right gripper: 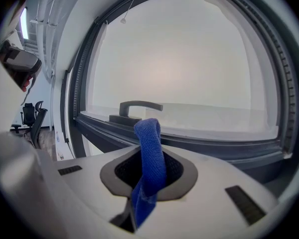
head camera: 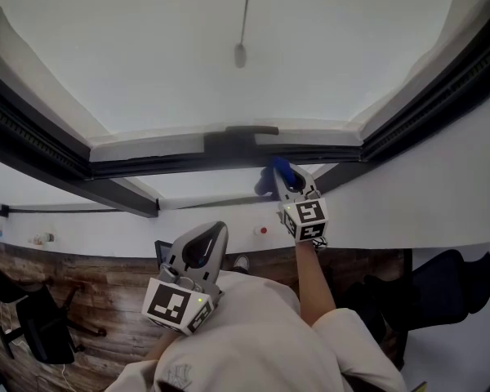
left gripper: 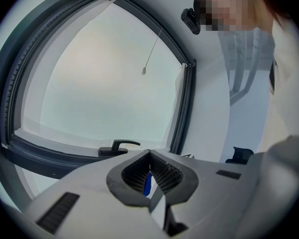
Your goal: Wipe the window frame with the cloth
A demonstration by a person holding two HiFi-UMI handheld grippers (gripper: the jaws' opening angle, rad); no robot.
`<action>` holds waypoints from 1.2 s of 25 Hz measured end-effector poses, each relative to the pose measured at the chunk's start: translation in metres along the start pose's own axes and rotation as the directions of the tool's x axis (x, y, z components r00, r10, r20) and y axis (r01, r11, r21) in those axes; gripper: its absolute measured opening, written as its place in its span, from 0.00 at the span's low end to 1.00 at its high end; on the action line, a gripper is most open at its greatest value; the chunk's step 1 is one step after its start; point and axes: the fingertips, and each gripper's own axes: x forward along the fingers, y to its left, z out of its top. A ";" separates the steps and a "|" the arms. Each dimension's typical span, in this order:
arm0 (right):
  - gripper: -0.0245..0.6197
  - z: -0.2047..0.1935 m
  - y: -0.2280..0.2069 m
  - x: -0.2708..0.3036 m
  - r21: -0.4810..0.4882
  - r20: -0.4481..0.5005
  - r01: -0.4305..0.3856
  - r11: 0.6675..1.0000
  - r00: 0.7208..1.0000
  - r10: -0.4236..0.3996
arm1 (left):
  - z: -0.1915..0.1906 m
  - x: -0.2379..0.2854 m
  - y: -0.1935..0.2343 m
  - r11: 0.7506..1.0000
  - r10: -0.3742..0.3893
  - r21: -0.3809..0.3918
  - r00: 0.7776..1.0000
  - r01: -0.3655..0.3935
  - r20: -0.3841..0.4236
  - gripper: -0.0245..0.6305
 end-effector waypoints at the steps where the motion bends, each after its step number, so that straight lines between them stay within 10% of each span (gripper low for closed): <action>1: 0.13 0.000 -0.003 -0.001 0.003 0.001 0.004 1.000 1.000 -0.004 | 0.000 0.001 -0.002 1.000 -0.002 0.000 1.000 0.002 0.000 0.05; 30: 0.13 -0.014 -0.069 -0.031 0.018 0.009 0.041 0.999 0.999 -0.041 | -0.011 0.029 -0.042 1.000 0.010 0.000 1.000 -0.010 0.021 0.05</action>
